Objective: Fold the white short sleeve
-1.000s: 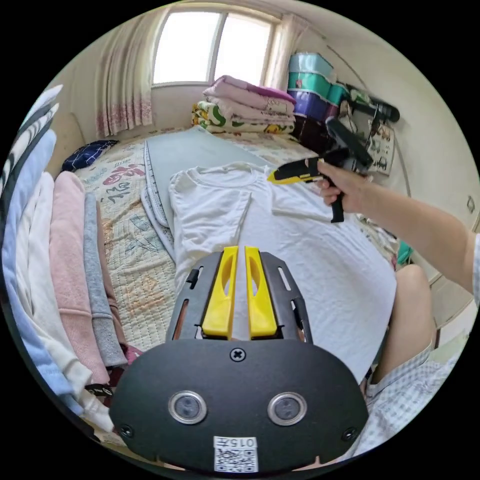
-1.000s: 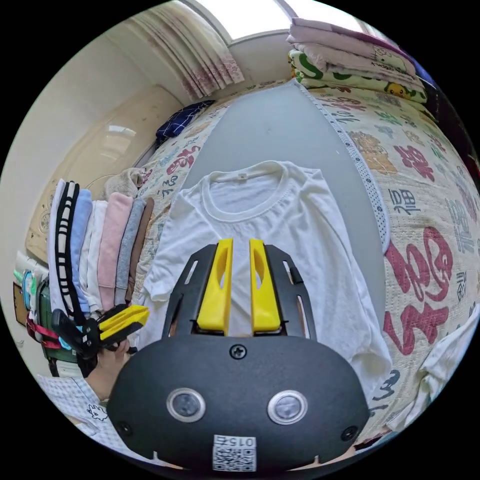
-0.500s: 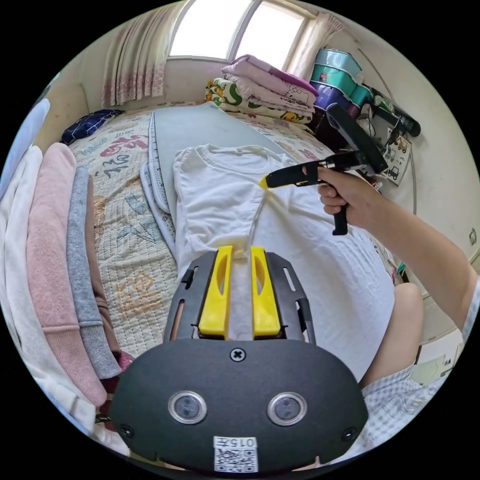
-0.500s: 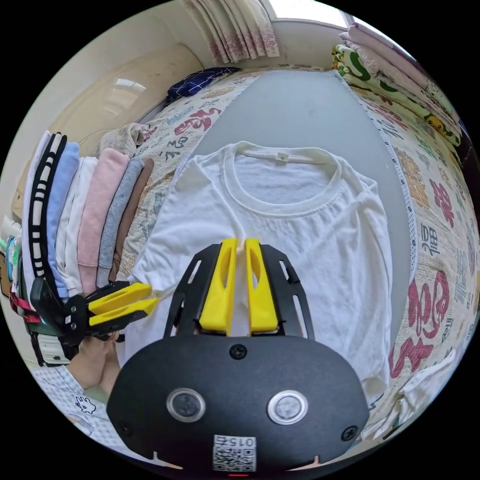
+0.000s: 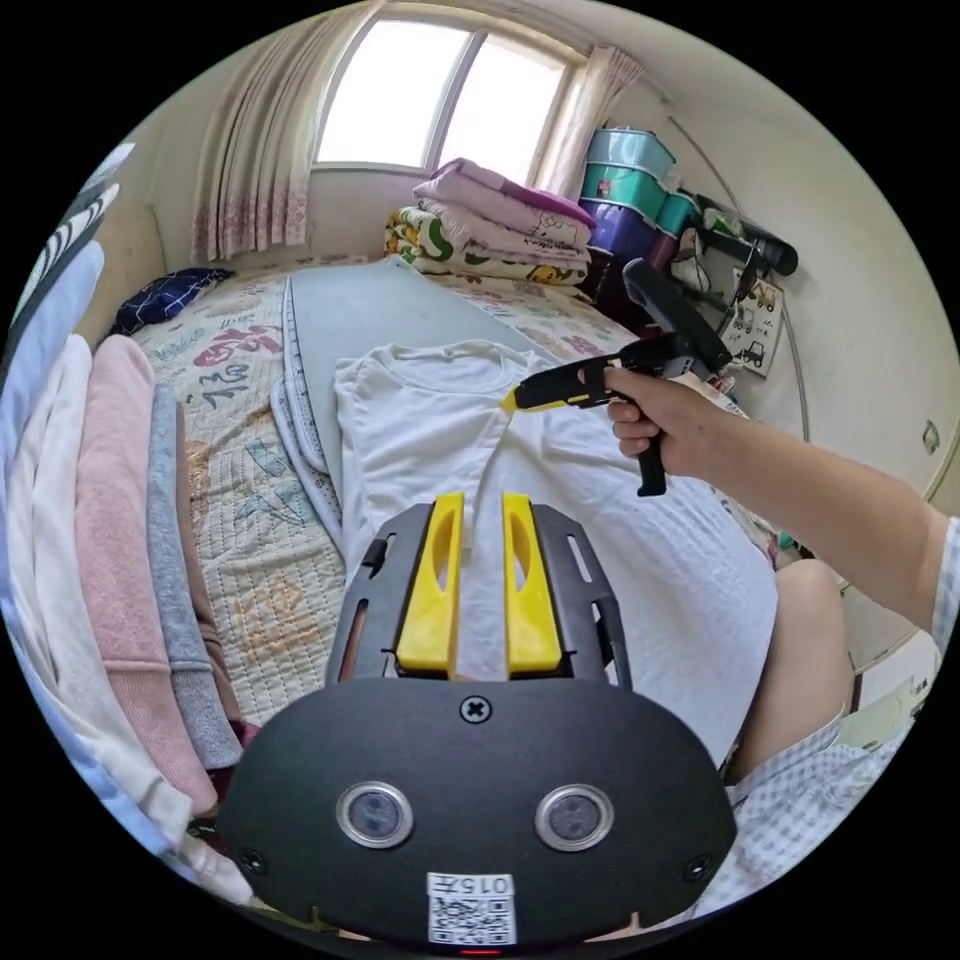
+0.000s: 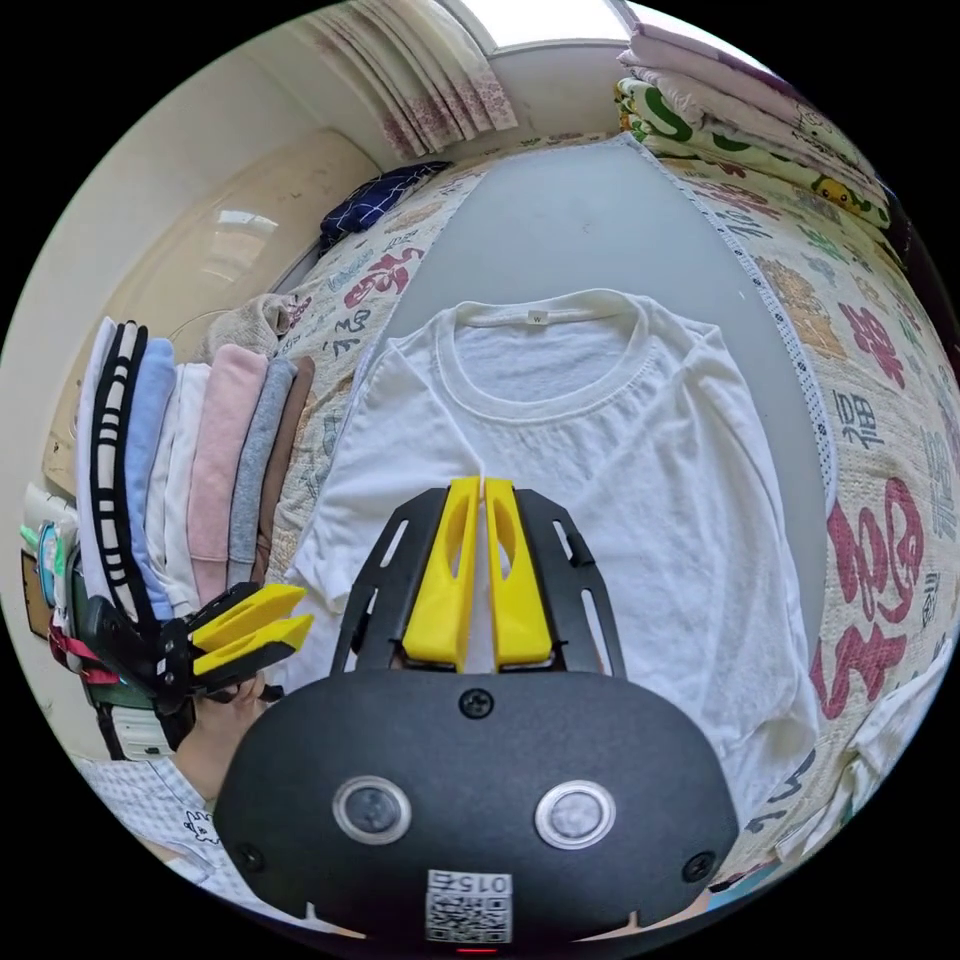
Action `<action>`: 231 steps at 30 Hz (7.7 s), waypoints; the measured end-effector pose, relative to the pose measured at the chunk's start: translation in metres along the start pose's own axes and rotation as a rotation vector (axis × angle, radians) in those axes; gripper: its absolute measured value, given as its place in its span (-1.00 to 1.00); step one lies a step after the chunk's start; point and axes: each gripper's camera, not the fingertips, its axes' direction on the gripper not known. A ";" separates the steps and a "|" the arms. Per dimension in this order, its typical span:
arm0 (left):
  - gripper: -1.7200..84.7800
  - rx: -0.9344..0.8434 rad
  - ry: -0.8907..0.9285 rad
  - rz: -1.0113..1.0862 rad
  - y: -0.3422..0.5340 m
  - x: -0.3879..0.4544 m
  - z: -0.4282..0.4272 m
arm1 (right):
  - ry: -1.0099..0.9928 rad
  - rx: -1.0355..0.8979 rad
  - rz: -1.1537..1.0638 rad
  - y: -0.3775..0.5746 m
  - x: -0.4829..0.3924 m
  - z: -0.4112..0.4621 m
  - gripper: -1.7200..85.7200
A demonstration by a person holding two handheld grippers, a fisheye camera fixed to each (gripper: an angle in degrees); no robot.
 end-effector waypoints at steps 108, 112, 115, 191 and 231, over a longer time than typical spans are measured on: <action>-0.83 -0.055 0.193 0.024 0.206 0.050 -0.162 | 0.007 0.098 -0.349 0.253 -0.379 -0.574 -0.86; -0.82 -0.103 0.227 0.047 0.201 0.066 -0.133 | 0.006 0.063 -0.358 0.239 -0.386 -0.574 -0.87; -0.83 -0.254 0.184 0.107 0.204 0.077 -0.104 | 0.052 -0.068 -0.349 0.229 -0.378 -0.564 -0.90; -0.98 0.025 0.122 -0.615 0.011 -0.131 0.083 | 0.039 0.298 0.399 -0.068 0.015 -0.516 -0.94; -0.94 -0.011 0.269 -0.696 0.011 -0.155 0.100 | -0.097 -0.070 -0.932 0.486 -0.476 -0.198 -0.96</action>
